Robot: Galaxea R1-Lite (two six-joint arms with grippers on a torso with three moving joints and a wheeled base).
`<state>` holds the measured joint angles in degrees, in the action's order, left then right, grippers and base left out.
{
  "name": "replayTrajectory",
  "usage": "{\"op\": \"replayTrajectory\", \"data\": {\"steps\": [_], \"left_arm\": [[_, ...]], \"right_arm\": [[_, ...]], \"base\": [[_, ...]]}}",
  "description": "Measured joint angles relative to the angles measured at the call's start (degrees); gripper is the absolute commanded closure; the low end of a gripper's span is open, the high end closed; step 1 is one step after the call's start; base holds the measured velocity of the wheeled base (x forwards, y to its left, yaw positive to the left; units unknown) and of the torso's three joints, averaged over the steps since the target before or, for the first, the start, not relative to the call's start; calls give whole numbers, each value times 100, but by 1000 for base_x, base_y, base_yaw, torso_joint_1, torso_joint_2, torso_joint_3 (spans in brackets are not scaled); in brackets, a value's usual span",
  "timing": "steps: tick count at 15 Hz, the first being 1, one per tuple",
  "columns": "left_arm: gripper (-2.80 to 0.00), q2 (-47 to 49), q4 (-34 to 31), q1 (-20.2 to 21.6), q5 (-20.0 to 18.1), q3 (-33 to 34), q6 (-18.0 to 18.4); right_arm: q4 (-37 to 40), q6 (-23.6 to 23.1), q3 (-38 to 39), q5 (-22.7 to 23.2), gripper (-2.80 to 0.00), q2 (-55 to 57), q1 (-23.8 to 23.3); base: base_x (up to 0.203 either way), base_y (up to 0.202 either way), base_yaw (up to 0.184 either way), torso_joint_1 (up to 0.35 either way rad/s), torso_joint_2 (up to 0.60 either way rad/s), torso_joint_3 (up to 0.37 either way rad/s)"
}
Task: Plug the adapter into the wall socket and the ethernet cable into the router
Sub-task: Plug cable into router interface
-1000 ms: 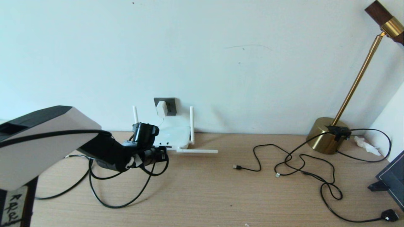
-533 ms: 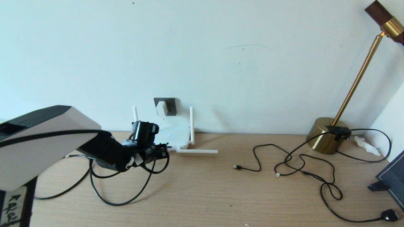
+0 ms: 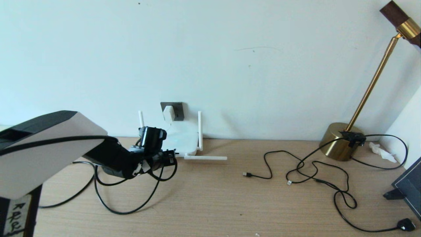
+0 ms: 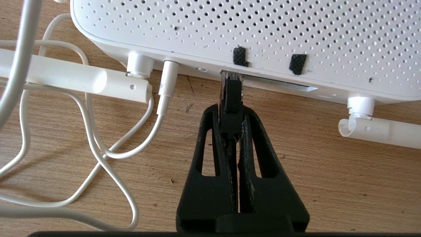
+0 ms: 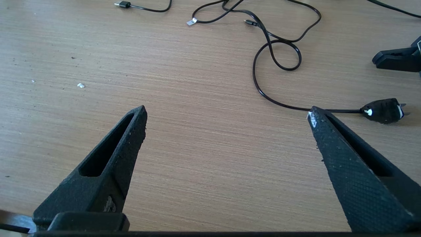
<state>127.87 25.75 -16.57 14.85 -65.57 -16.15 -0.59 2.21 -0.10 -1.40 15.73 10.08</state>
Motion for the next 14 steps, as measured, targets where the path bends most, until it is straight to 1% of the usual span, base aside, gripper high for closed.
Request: {"op": "replayTrajectory", "data": {"steps": [14], "left_arm": [[0, 17, 29, 0, -5, -58, 70]], "right_arm": [[-5, 7, 0, 0, -280, 0, 0]], "base": [[0, 0, 0, 0, 0, 0]]}}
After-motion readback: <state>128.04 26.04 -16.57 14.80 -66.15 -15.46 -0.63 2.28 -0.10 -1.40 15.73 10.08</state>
